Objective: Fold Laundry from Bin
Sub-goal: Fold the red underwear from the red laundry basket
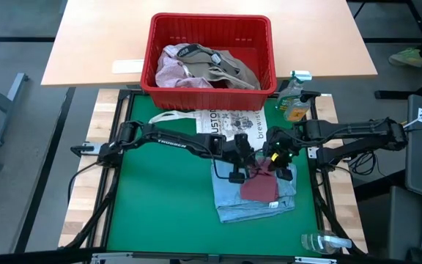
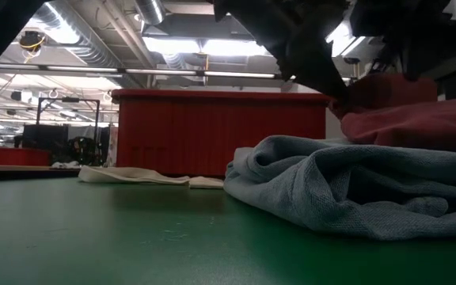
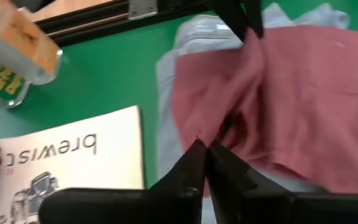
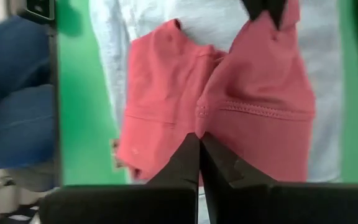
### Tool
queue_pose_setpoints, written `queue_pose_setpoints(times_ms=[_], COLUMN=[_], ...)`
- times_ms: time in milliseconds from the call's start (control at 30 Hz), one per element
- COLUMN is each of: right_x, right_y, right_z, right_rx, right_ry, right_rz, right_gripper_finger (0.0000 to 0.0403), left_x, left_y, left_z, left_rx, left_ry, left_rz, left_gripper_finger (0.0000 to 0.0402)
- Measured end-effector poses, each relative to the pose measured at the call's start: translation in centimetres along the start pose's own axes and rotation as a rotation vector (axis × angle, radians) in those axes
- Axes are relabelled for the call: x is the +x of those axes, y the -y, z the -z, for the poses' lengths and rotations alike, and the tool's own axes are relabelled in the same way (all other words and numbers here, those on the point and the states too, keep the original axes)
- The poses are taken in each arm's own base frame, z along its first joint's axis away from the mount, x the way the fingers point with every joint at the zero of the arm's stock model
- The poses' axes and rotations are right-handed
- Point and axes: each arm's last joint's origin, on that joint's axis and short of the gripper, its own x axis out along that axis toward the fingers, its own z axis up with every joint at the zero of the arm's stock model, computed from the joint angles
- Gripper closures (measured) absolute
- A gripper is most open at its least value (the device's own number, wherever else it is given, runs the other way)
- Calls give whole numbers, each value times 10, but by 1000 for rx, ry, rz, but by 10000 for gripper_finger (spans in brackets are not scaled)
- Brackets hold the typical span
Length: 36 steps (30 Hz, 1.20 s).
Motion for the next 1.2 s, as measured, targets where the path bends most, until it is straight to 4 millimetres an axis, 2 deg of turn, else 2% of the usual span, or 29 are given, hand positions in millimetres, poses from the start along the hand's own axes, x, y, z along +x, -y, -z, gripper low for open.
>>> queue_pose_setpoints(times_ms=[167,333,667,867,1200], right_x=[2,8,21,31,72], right_y=[-5,-21,-52,-69,-85], right_z=[1,5,16,20,28], right_rx=[59,32,-45,-96,-171], right_ry=[-16,-33,25,48,-117], right_rz=[-36,-31,184,200,234], right_gripper_finger=[400,400,400,400,400], left_x=[-3,-5,-4,-1,-2], left_y=[21,35,60,77,83], left_z=[-3,-5,-4,-1,1], left_rx=[34,54,88,115,127], left_ry=[4,9,8,-8,-26], left_rz=[-6,10,35,62,73], left_gripper_finger=[396,396,399,400,400])
